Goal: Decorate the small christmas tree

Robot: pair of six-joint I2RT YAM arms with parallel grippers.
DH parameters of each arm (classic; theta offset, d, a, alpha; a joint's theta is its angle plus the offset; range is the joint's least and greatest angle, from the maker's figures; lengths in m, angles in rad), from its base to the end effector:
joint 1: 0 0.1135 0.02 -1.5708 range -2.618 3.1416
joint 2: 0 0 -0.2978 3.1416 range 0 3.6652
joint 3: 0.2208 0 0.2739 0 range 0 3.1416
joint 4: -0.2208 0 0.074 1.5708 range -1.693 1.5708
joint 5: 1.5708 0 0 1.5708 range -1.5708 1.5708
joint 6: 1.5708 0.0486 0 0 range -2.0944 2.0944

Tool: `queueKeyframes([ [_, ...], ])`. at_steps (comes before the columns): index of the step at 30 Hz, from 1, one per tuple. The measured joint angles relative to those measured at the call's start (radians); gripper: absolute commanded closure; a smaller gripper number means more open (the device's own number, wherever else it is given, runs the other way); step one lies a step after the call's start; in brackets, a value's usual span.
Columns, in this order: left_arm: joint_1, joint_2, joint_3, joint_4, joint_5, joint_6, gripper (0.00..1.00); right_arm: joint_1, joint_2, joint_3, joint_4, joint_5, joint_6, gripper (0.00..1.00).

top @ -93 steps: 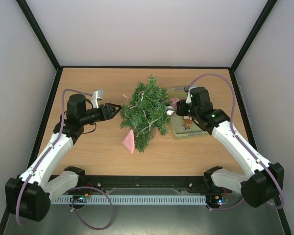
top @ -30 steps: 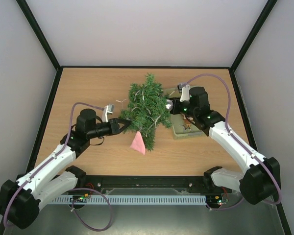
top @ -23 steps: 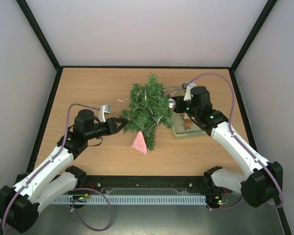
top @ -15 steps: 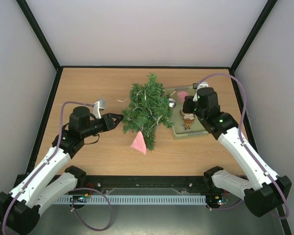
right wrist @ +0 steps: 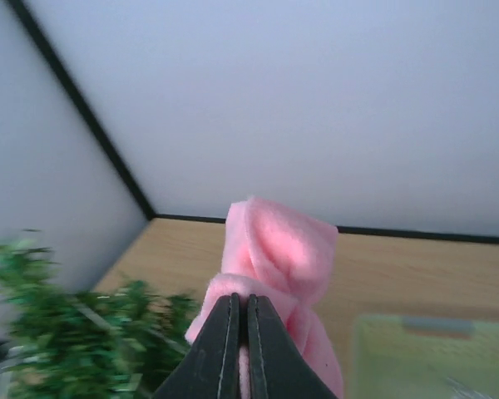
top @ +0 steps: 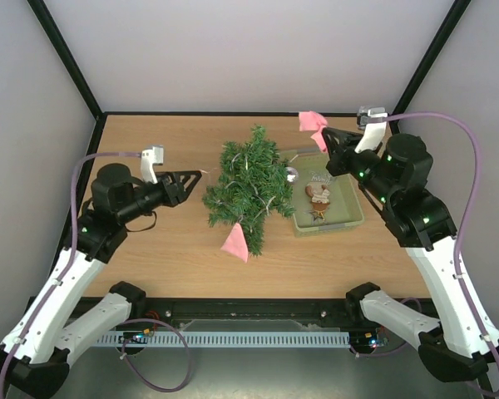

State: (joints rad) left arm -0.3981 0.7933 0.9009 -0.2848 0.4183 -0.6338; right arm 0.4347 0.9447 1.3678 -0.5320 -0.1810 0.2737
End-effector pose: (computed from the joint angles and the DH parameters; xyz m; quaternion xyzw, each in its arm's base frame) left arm 0.1646 -0.0907 0.3932 0.0441 0.7607 -0.4482 0.4675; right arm 0.1647 0.0861 0.5060 -0.1198 0.7342 0.2937 0.6002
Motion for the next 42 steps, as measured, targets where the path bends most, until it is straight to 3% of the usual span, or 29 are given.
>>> queueKeyframes([
  [8, 0.0, 0.04, 0.162, -0.012, 0.083, 0.052, 0.49, 0.015, -0.01, 0.003, 0.177, -0.315, 0.132, 0.98],
  [13, 0.0, 0.053, 0.177, 0.069, 0.177, -0.012, 0.46, 0.082, -0.02, -0.007, 0.312, -0.417, 0.229, 0.98],
  [19, -0.001, 0.061, 0.111, 0.262, 0.249, -0.222, 0.36, 0.234, 0.039, -0.004, 0.396, -0.395, 0.257, 0.98],
  [26, -0.001, 0.061, 0.123, 0.333, 0.272, -0.357, 0.23, 0.46, 0.159, 0.044, 0.32, -0.291, 0.131, 0.98],
  [33, -0.01, 0.011, 0.07, 0.56, 0.277, -0.586, 0.18, 0.493, 0.123, 0.031, 0.315, -0.243, -0.007, 0.98],
  [42, -0.03, 0.051, 0.069, 0.595, 0.281, -0.633, 0.19, 0.512, 0.116, -0.006, 0.322, -0.234, -0.118, 0.98],
])
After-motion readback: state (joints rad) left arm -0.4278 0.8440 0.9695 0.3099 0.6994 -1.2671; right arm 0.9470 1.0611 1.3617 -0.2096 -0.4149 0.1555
